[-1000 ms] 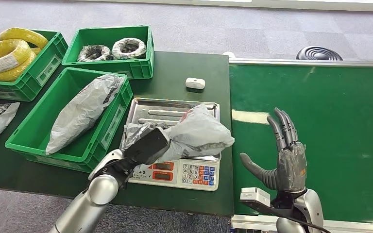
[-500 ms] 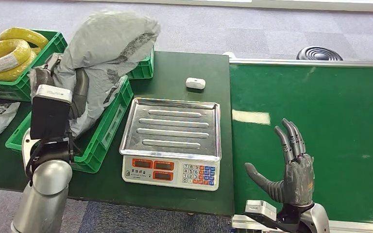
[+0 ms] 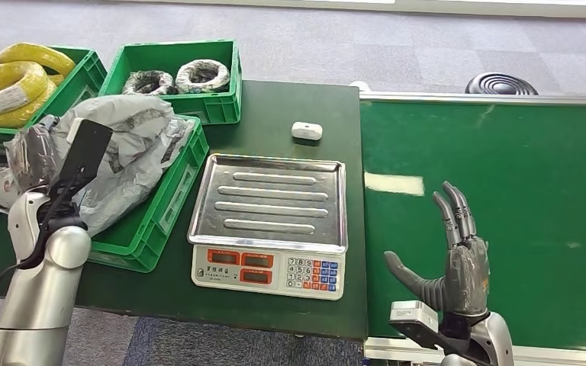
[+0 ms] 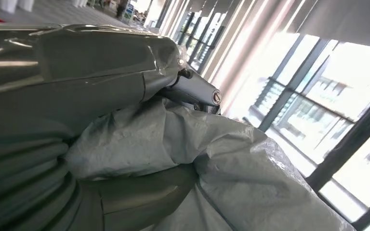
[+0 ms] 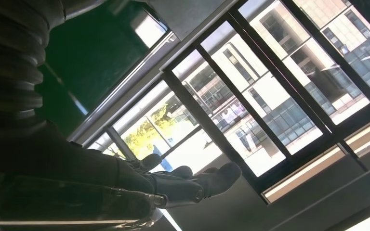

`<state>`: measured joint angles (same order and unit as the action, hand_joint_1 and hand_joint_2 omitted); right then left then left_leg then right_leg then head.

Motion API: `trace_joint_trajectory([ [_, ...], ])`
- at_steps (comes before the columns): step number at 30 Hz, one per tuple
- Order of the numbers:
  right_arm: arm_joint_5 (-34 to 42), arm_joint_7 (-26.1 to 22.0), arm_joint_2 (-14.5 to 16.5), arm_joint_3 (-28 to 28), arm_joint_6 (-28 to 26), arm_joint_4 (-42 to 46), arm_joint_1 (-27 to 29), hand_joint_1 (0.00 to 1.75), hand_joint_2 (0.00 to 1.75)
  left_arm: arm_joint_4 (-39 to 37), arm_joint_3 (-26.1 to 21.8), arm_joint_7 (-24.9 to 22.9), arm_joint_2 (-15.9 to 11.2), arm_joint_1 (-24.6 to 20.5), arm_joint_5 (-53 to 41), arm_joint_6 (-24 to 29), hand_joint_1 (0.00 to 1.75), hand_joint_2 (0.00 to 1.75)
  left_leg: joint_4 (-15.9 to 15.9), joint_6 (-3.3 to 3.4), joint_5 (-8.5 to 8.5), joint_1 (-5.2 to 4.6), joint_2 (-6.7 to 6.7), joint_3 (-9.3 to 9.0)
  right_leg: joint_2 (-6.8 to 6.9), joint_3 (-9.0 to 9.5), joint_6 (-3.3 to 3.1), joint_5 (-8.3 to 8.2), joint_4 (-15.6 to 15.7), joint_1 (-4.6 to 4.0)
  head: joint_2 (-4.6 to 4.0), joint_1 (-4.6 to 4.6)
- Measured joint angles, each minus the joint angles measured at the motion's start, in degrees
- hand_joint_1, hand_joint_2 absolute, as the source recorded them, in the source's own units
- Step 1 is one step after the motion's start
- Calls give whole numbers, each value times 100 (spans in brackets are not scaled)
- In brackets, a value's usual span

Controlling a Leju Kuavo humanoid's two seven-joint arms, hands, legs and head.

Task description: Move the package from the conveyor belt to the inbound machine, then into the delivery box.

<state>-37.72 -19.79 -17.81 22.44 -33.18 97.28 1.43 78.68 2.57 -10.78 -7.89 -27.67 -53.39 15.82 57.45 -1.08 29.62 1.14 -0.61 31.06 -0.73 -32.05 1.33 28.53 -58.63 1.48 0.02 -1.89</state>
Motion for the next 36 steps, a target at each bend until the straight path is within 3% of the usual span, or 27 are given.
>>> trace_joint_trajectory([
  [5,114,3,-48,107,-4,-203,-80,0,175,-905,-135,-92,-149,70,-262,-150,170,175,1,0,0,0,-1,7,1,-4,0,0,3,0,0,0],
  [9,137,1,-70,162,-13,-279,-85,0,175,-1184,-197,-125,-202,72,-260,-271,2,175,0,1,1,0,-2,9,1,-5,0,1,4,0,0,-1],
  [12,151,3,-75,197,-30,-318,-77,0,175,-1289,-262,-6,-200,91,-126,-287,0,175,0,1,1,0,-2,8,1,-5,0,0,4,0,0,-1],
  [15,145,2,-75,215,-73,-337,-5,0,175,-1192,-375,451,-169,193,132,174,0,175,0,1,1,1,-1,6,1,-5,0,0,3,-1,0,-1],
  [20,118,-30,-74,222,-129,-340,192,0,175,-322,-579,1329,-42,437,1031,887,0,175,0,1,2,0,-3,11,1,-7,0,1,4,0,0,0],
  [24,144,-87,-71,223,-161,-339,279,0,175,174,-647,1476,14,543,1411,862,0,175,0,2,2,-1,-2,9,1,-6,0,1,5,1,0,-1],
  [28,347,-249,-61,212,-237,-336,416,0,175,862,-675,1791,56,765,2573,660,0,175,0,2,2,0,-1,6,1,-4,0,1,5,0,0,0],
  [32,589,-317,-5,228,-95,-314,581,0,175,1791,-683,2361,93,1119,3376,493,0,175,-1,1,3,0,0,7,1,-6,0,2,5,0,0,-1],
  [36,1027,-306,75,288,120,-305,722,0,175,2716,-510,2965,127,1704,3444,390,0,175,-3,0,10,-1,2,8,0,-6,2,6,6,2,0,-1],
])
